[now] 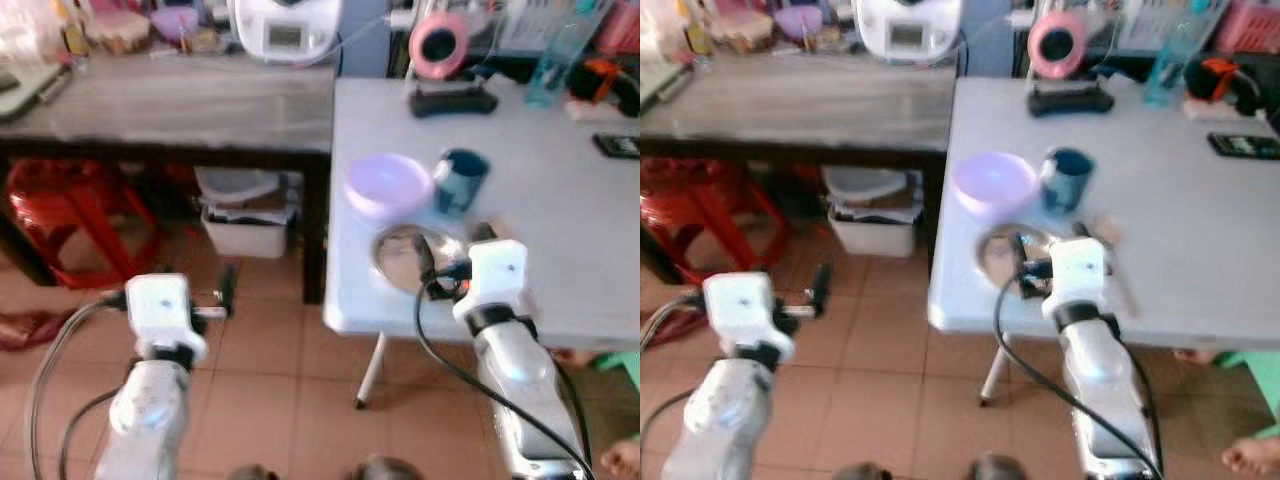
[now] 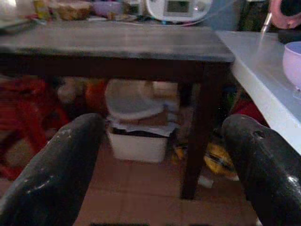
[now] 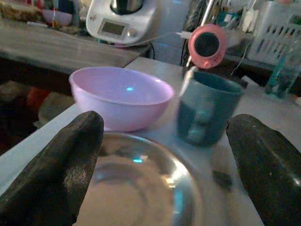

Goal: Setting the table

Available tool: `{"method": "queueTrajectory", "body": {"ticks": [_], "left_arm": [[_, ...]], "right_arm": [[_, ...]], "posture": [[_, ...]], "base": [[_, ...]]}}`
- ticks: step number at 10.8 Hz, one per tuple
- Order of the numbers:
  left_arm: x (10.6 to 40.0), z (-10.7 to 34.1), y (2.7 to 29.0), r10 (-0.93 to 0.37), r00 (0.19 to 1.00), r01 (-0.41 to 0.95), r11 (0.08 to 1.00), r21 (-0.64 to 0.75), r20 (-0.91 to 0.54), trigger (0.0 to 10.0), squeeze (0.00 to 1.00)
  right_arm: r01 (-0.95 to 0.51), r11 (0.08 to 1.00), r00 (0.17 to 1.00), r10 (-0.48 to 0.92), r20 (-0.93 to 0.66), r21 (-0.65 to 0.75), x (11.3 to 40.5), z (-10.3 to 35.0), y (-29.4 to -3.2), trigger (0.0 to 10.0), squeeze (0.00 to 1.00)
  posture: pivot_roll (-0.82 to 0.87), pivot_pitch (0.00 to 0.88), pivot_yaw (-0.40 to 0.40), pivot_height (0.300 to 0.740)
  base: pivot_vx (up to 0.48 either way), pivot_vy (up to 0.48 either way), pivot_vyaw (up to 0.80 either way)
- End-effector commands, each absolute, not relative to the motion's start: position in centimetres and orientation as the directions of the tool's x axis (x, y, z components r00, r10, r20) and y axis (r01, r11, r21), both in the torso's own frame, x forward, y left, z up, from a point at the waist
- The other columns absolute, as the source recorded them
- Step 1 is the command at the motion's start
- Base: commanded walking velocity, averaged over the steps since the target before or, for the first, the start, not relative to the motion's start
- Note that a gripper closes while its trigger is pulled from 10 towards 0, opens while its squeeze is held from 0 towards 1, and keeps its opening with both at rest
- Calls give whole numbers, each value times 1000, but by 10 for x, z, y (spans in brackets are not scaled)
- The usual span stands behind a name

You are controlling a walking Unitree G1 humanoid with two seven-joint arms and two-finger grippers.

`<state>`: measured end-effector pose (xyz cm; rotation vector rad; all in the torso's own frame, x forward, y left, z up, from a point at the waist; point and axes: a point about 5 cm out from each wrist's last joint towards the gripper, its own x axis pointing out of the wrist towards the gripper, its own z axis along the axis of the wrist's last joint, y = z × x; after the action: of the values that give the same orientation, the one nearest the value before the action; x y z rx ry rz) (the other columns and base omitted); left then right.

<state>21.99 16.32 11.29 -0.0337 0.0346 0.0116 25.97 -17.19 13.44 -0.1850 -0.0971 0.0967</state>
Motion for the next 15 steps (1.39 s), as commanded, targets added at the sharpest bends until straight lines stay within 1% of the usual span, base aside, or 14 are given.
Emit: {"method": "queueTrajectory", "body": {"ticks": [1, 2, 3, 5, 6, 7, 8, 9, 10, 11, 12, 13, 14, 15], "left_arm": [[220, 113, 162, 16, 999, -17, 999, -36, -37, 10000, 0], [220, 112, 162, 17, 999, -19, 999, -40, -43, 10000, 0], [220, 110, 166, 68, 997, -68, 998, 5, -47, 10000, 0], [217, 102, 173, 147, 987, -147, 989, 8, -59, 10000, 0], [214, 98, 173, 143, 986, -145, 989, -19, -81, 10000, 0], [215, 98, 171, 123, 989, -123, 992, 5, -85, 10000, 0], [216, 98, 171, 116, 990, -116, 993, 4, -84, 10000, 0], [216, 98, 170, 106, 991, -106, 994, -3, -84, 10000, 0], [216, 99, 169, 93, 992, -94, 996, -6, -81, 10000, 0], [216, 99, 168, 89, 993, -90, 996, -3, -81, 10000, 0], [216, 100, 168, 84, 993, -84, 996, 0, -81, 10000, 0], [216, 102, 168, 74, 994, -74, 997, 5, -80, 10000, 0], [215, 103, 168, 64, 995, -63, 998, 15, -82, 10000, 0], [213, 103, 168, 56, 995, -55, 998, 18, -86, 10000, 0]], "right_arm": [[-56, 980, 994, 73, 85, -192, 261, 135, -179, 10000, 0], [-52, 978, 994, 69, 81, -202, 262, 134, -181, 10000, 0], [-43, 979, 995, 61, 85, -200, 262, 135, -181, 10000, 0], [-12, 984, 998, 22, 60, -175, 259, 130, -185, 10000, 0], [21, 986, 999, -14, 41, -168, 258, 126, -189, 10000, 0], [33, 979, 998, -23, 50, -203, 264, 128, -186, 10000, 0], [-1, 984, 999, 10, 49, -176, 266, 129, -182, 10000, 0], [-5, 992, 1000, 8, 27, -123, 267, 129, -182, 10000, 0], [12, 995, 1000, -11, 8, -102, 268, 129, -183, 10000, 1000], [58, 994, 998, -57, 23, -88, 272, 132, -185, 10000, 1000], [39, 999, 999, -38, 11, -21, 276, 136, -185, 10000, 1000], [-14, 999, 1000, 13, 17, 47, 280, 143, -184, 10000, 1000], [-46, 997, 998, 44, 35, 58, 285, 150, -184, 10000, 0], [-44, 997, 999, 42, 33, 67, 290, 152, -187, 10000, 0]], "posture": [[18, 57, 48, 740], [17, 57, 49, 740], [18, 57, 50, 740], [16, 65, 55, 740], [17, 63, 56, 740], [16, 69, 58, 740], [16, 68, 58, 740], [17, 68, 60, 740], [15, 74, 61, 740], [16, 83, 63, 740], [17, 91, 64, 740], [22, 108, 68, 740], [27, 126, 76, 740], [32, 131, 78, 740]], "base": [[0, 0, 0], [0, 0, 0], [0, 0, 0], [0, 0, 0], [0, 0, 0], [0, 0, 0], [0, 0, 0], [0, 0, 0], [0, 0, 0], [0, 0, 0], [0, 0, 0], [0, 0, 0], [0, 0, 0], [0, 0, 0]]}}
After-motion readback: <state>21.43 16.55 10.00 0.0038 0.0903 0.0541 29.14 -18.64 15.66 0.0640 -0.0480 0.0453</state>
